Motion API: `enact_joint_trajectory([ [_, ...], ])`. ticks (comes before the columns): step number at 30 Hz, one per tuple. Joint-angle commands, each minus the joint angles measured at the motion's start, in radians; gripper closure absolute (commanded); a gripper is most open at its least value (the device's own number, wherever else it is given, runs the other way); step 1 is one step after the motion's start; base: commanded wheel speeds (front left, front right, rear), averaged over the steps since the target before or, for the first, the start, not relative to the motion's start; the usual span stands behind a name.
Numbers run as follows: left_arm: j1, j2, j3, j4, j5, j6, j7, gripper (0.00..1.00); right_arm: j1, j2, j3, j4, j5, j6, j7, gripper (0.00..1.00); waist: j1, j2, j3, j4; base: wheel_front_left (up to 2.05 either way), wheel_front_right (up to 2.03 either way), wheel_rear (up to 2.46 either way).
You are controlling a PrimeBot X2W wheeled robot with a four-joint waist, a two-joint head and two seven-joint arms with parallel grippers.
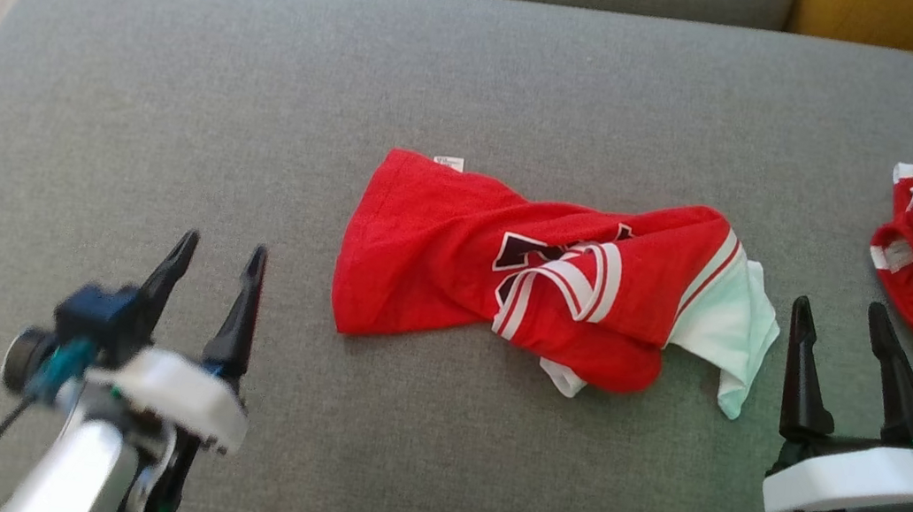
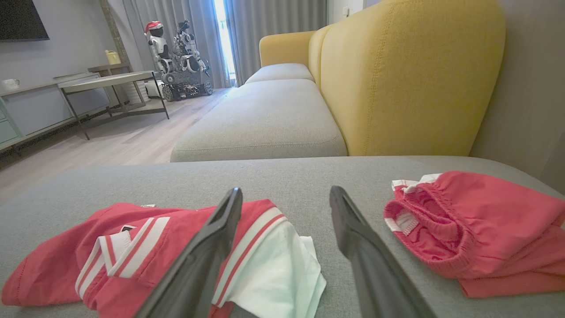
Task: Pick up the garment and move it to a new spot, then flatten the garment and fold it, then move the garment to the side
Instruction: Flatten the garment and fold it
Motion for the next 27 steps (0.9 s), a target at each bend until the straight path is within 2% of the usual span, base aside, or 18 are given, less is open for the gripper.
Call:
enact_joint_trajectory([
  [1,-0.096,0.016,0.026,-0.030,-0.006,-0.011,0.012,0.00,-0.030,-0.004,0.025,-0.043,0.001,0.003,-0.003,0.00,0.0000,0.0000,0.012,-0.002,0.00,0.00,0.00],
  [8,-0.323,-0.027,-0.019,0.094,-0.020,-0.079,0.098,0.00,-0.074,-0.004,0.044,-0.052,0.002,0.003,-0.004,0.00,0.0000,0.0000,0.077,-0.036,0.00,0.00,0.00],
  [19,-0.618,-0.099,-0.064,0.547,-0.043,-0.165,0.180,0.00,-0.132,-0.004,0.069,-0.027,0.025,0.003,-0.040,0.00,0.0000,0.0000,0.176,-0.120,0.00,0.00,0.00],
  [27,-0.751,-0.115,-0.070,0.818,-0.069,-0.197,0.226,0.00,-0.158,-0.004,0.089,-0.002,0.041,0.003,-0.064,0.00,0.0000,0.0000,0.210,-0.163,0.00,0.00,0.00],
])
